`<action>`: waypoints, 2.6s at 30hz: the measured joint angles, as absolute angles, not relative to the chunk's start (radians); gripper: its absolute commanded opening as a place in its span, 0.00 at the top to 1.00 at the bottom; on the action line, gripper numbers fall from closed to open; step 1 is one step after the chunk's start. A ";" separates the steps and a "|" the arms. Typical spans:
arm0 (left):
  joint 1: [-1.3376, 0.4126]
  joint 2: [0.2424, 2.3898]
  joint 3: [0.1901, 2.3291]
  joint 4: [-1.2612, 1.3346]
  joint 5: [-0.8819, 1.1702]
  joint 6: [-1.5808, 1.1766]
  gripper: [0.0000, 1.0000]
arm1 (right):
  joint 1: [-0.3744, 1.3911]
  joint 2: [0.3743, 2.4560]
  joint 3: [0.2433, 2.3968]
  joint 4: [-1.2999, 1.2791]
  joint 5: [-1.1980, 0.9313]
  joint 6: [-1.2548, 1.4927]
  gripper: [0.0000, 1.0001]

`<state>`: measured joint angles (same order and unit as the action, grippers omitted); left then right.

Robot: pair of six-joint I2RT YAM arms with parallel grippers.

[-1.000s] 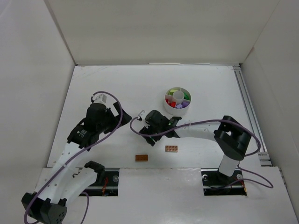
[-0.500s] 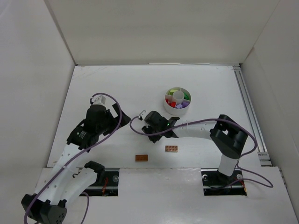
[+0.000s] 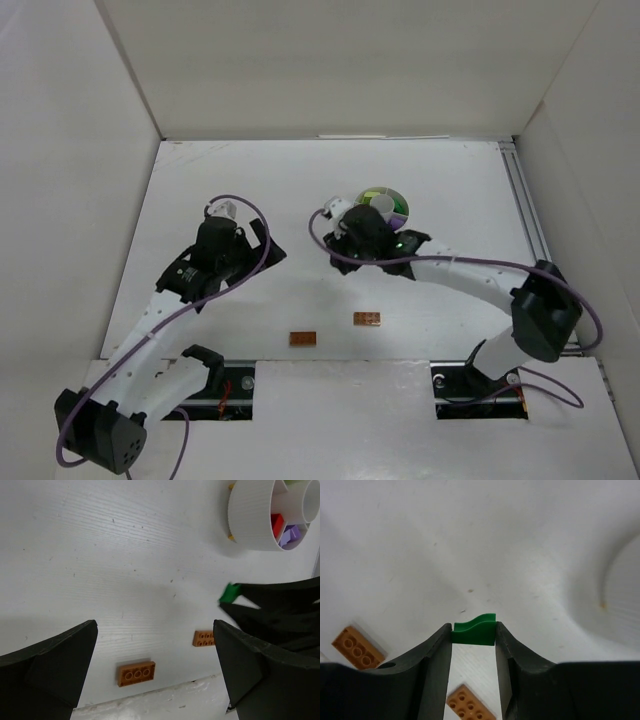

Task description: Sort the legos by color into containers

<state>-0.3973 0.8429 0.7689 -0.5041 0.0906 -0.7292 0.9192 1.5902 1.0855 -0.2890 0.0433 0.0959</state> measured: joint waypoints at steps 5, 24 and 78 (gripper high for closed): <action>-0.397 0.942 0.770 -0.464 0.106 -0.700 0.00 | 0.657 1.422 1.086 -0.288 0.019 0.067 0.71; -0.384 1.280 1.009 -0.332 0.179 -0.566 0.00 | 0.272 1.660 1.312 -0.371 -0.092 0.088 0.72; -0.428 0.724 0.587 -0.504 0.184 -0.833 0.00 | 0.854 1.288 0.967 -0.329 -0.064 -0.047 0.28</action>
